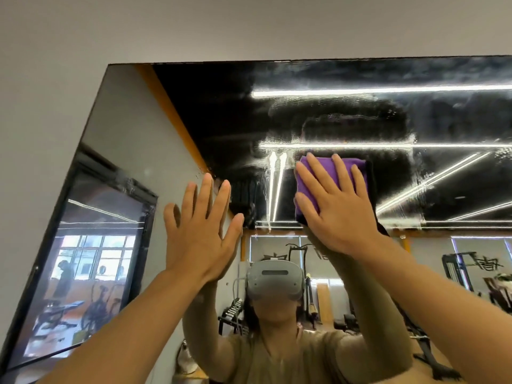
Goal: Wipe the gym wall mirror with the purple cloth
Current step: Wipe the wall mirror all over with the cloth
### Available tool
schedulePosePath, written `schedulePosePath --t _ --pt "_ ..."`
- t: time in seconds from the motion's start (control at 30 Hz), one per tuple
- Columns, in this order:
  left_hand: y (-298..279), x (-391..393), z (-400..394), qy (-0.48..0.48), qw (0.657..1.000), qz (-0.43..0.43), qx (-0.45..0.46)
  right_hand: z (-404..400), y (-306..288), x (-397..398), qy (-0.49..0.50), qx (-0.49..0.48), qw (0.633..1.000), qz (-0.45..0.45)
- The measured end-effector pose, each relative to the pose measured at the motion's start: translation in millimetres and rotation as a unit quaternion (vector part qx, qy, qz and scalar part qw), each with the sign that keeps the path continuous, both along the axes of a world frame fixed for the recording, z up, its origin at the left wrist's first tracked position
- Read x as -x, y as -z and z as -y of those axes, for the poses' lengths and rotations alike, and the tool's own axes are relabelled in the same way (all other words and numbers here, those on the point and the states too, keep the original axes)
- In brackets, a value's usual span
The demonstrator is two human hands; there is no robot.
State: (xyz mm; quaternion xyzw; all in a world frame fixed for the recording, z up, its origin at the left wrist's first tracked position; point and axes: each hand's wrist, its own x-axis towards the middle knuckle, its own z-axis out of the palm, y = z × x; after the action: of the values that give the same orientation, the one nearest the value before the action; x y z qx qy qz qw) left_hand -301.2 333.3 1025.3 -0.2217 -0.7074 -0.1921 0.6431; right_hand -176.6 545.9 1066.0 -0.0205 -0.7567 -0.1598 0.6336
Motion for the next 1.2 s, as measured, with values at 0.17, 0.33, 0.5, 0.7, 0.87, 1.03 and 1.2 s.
schedulePosePath --t 0.17,0.33,0.5,0.7,0.87,1.03,1.2 --pt "0.6 6.9 5.1 0.003 1.0 -0.011 0.021 16.9 -82.5 6.3 0.021 0.05 0.999 0.003" --pt "0.2 4.8 7.6 0.003 0.999 -0.027 0.02 22.9 -39.9 12.8 0.008 0.027 0.999 -0.029" --pt "-0.4 -0.3 7.9 0.011 1.0 -0.005 0.026 22.1 7.5 15.0 0.007 -0.001 1.0 -0.006" --pt "2.6 -3.6 21.0 0.039 0.999 -0.003 0.031 35.0 -72.6 14.9 0.031 0.021 0.999 0.003" --pt "10.9 -0.6 31.3 0.043 0.999 -0.001 0.026 46.6 -63.8 21.2 0.025 0.047 0.999 -0.003" --pt "16.2 3.1 42.0 0.043 0.999 -0.006 0.032 49.3 18.7 24.3 0.004 -0.015 1.0 0.001" --pt "20.1 11.8 56.6 0.057 0.997 -0.015 0.042 57.2 -26.4 28.3 0.03 -0.011 0.999 0.0"
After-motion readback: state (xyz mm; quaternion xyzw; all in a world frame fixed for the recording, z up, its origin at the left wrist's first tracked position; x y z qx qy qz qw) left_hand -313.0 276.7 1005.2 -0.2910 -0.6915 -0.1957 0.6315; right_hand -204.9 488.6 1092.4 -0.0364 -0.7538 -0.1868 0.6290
